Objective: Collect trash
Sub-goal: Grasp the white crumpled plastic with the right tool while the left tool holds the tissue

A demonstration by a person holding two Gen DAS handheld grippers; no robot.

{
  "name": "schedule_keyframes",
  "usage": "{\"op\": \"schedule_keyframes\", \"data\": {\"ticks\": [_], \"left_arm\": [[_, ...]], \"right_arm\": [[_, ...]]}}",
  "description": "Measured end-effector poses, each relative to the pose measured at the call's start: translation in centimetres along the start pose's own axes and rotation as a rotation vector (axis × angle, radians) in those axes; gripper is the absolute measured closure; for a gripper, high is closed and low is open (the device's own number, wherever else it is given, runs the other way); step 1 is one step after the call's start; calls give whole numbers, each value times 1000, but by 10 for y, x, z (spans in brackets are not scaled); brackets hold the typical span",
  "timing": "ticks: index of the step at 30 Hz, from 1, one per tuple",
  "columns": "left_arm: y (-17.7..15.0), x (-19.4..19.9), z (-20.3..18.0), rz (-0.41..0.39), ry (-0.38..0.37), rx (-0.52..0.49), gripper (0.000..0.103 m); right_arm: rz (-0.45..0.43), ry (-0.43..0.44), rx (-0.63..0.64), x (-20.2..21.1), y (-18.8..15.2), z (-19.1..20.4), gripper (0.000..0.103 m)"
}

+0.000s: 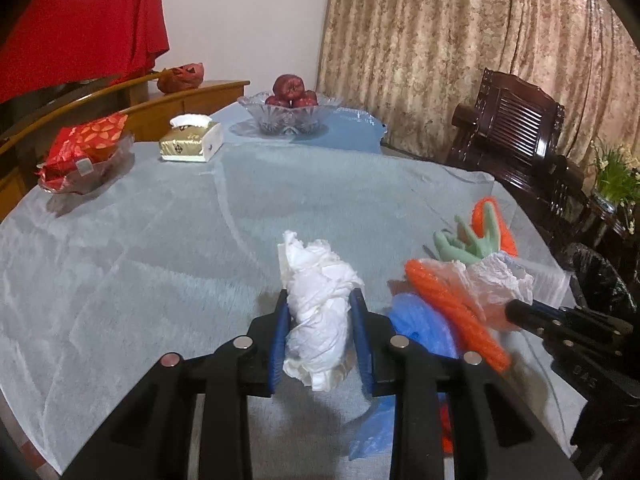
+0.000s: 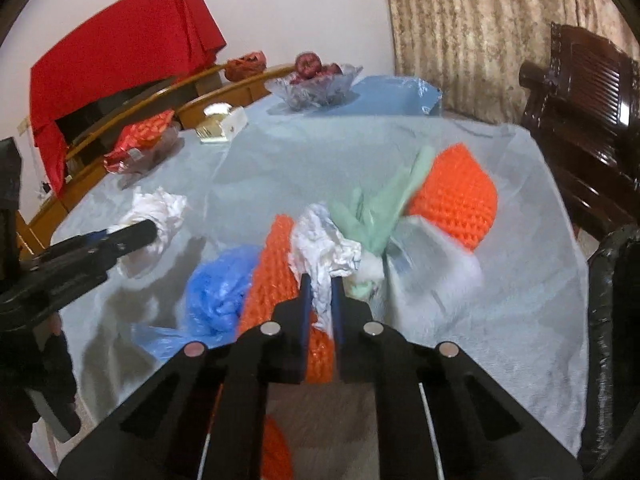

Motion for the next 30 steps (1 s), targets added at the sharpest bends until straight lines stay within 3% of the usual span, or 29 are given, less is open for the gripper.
{"op": "schedule_keyframes", "data": {"ticks": [16, 30], "left_arm": [[10, 33, -55, -41, -87, -50, 73], [28, 58, -134, -98, -189, -135, 73]], "right_arm": [[-145, 30, 10, 89, 11, -7, 94], [-252, -67, -44, 150, 15, -58, 94]]}}
Point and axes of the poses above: each gripper's, at about its wrist camera, not at the fingertips, and x roughly against the way its jaws point, z to its left, y to its top, the point moved 6 cm from there along -x, roughly the way its jaws point, and after that the axes turned 4 degrees about z, right-handed, at the moved point
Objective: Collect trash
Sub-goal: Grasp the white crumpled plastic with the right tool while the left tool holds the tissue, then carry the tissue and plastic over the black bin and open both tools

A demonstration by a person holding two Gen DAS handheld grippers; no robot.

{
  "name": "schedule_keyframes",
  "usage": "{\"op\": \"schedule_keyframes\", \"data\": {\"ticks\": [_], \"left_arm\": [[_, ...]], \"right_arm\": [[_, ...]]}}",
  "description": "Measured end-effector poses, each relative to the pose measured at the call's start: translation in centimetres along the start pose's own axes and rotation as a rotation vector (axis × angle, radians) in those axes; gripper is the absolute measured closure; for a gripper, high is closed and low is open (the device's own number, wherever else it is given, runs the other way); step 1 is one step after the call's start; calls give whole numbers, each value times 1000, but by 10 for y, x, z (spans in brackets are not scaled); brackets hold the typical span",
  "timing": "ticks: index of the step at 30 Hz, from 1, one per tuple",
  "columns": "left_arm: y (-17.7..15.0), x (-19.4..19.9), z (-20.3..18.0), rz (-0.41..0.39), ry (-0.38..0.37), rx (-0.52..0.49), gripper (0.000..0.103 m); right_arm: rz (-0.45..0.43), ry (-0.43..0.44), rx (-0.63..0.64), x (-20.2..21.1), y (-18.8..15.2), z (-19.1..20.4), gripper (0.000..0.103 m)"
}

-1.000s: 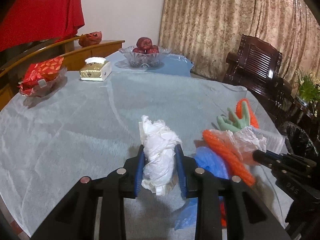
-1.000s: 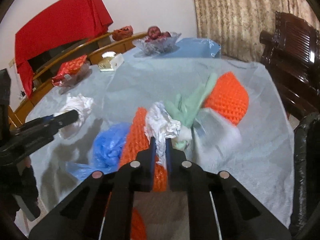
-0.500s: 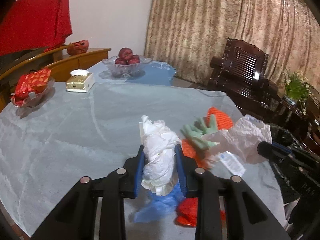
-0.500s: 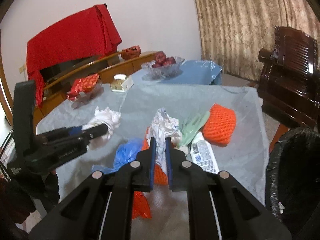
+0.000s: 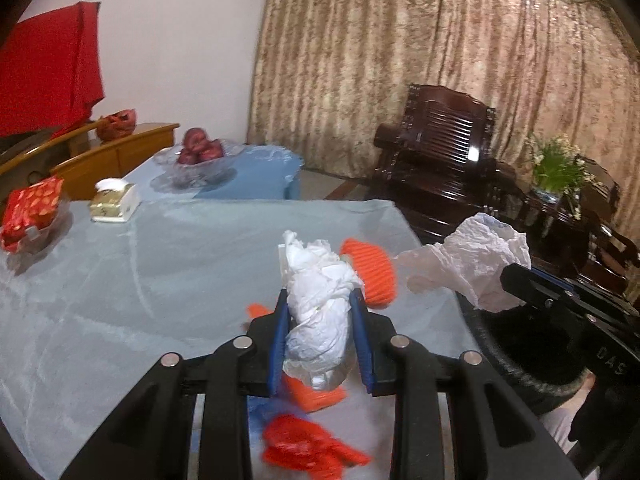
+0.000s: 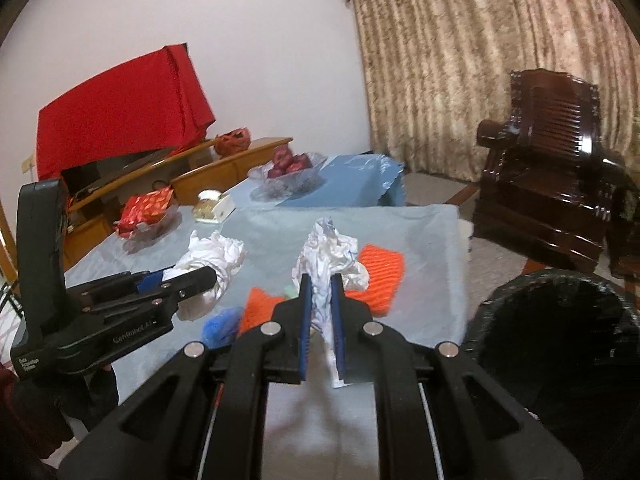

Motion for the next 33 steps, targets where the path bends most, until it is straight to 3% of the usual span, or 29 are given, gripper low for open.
{"op": "schedule_keyframes", "data": {"ticks": [16, 22, 33], "left_arm": [[15, -33, -139, 1, -184, -129, 73], [18, -59, -194, 17, -254, -171, 73], [11, -101, -273, 51, -332, -229, 73]], "right_arm": [[-63, -202, -94, 67, -16, -108, 94], [-49, -298, -133, 83, -34, -164, 94], [3, -396, -196, 85, -65, -228, 91]]}}
Point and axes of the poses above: each gripper's, at about its wrist camera, not at the fingertips, and x roughly against the way its jaws point, z to its left, y to its top, the point moved 6 cm from there along -x, roughly the way its jaws point, and after that the axes turned 4 degrees about z, right-handed, at the moved point
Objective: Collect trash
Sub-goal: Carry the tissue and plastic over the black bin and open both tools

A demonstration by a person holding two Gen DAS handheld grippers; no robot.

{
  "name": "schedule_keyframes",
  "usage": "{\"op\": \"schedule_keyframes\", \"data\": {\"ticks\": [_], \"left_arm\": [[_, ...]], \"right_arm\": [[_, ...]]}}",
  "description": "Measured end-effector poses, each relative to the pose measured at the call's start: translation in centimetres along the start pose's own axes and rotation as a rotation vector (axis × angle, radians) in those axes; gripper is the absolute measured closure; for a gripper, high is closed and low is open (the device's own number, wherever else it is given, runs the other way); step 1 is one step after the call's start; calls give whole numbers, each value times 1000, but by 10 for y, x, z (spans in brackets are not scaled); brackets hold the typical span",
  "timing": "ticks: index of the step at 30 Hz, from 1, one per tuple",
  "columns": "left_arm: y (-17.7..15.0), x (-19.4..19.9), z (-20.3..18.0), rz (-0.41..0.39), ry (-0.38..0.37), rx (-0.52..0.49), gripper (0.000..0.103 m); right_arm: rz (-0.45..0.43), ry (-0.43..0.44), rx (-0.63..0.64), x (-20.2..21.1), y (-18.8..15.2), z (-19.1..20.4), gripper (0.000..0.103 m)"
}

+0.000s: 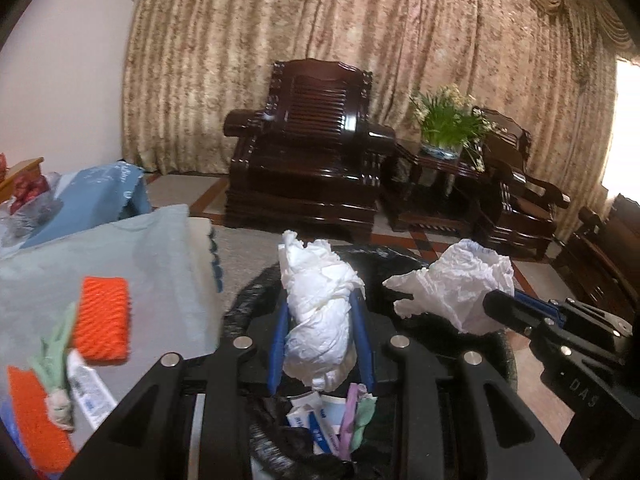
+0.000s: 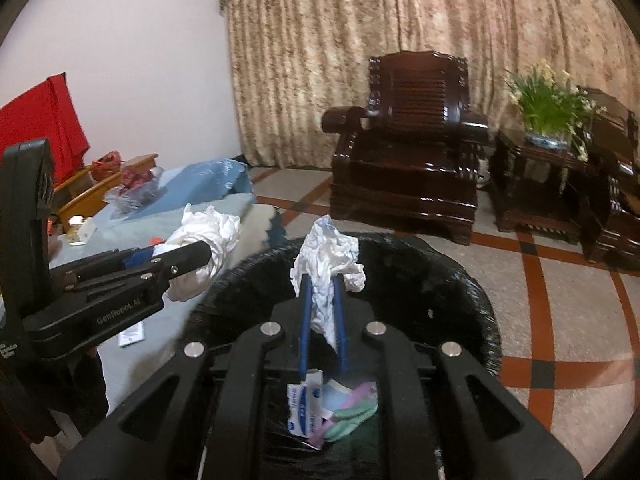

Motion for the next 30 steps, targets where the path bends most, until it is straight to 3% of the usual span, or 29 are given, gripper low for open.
{"op": "schedule_keyframes", "data": {"ticks": [2, 5, 7, 9, 11, 15, 30], "left_arm": [[0, -6, -4, 10, -15, -4, 68], [-3, -13, -8, 30, -25, -5, 51], [-3, -11, -5, 30, -21, -6, 45], [-5, -7, -3, 27, -10, -8, 35], [-5, -1, 4, 15, 11, -8, 27], [-8, 17, 23, -8, 53, -1, 13], [-46, 113, 124, -52, 257, 113, 10]], "right_arm": [[11, -10, -13, -2, -5, -8, 89], [24, -35, -28, -3, -12, -17, 67], [21, -54, -37, -2, -16, -22, 56], [15, -77, -47, 1, -18, -24, 27], [11, -92, -63, 3, -19, -26, 10], [6, -75, -96, 6, -17, -20, 6], [-12, 66, -25, 10, -7, 79, 5]]}}
Point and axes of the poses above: each gripper's, at about its wrist camera, not at the fingertips, and x roughly against the way its jaws point, z to its left, y to its top, the point moved 6 cm from there along -x, roughly the way its jaws point, and after that the axes turned 4 degrees about z, right-handed, at the moved point
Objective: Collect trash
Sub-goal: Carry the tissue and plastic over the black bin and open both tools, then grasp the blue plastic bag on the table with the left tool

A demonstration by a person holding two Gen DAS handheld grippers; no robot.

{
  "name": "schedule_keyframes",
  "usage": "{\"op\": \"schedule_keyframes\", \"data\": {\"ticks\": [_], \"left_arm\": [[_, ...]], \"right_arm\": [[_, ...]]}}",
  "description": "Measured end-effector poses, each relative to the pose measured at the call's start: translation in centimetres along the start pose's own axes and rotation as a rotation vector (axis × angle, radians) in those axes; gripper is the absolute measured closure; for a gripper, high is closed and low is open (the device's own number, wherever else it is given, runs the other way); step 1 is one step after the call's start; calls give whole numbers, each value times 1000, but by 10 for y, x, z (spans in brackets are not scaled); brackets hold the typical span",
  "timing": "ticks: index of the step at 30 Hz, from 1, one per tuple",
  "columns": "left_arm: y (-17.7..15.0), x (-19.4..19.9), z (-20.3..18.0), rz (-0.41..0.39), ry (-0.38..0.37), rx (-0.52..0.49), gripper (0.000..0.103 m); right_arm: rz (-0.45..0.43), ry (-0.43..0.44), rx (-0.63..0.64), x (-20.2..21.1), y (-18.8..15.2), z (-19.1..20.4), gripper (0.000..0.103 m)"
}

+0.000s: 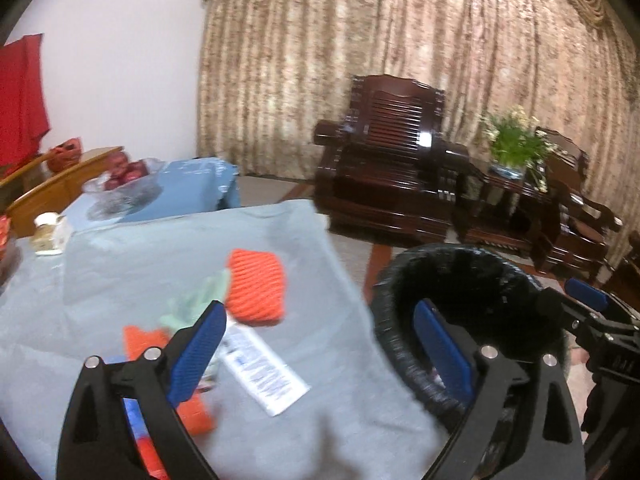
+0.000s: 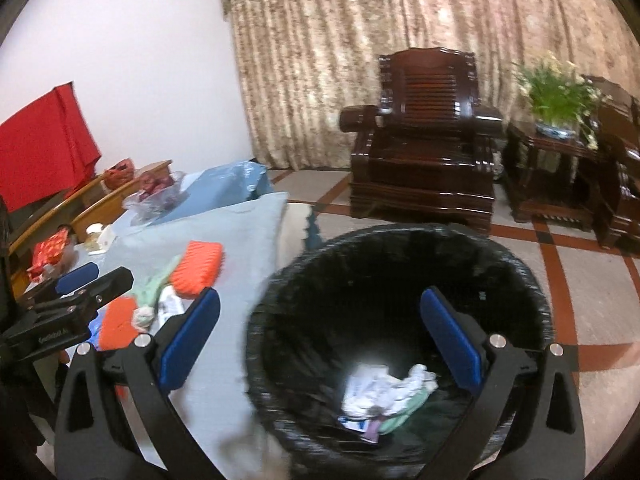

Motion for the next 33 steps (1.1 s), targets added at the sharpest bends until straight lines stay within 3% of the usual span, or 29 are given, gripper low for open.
{"op": "schedule_keyframes", "data": {"ticks": [18, 25, 33], "left_arm": [[-42, 48, 131, -14, 214, 121, 10], [-63, 37, 174, 35, 275, 153, 10], [-84, 11, 193, 106, 270, 189, 10]], "right_arm": [[43, 167, 160, -30, -15, 131, 5], [85, 190, 184, -54, -27, 158, 5], [124, 195, 216, -77, -42, 172, 5]]}}
Point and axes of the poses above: each gripper's, at about its wrist camera, not at the fingertips, and x roughly against the way its jaws point, z to its left, y to its top, the point moved 6 cm from there along -x, roughly the way its jaws point, and after that the axes turned 4 degrees about z, right-handed, at the moved point
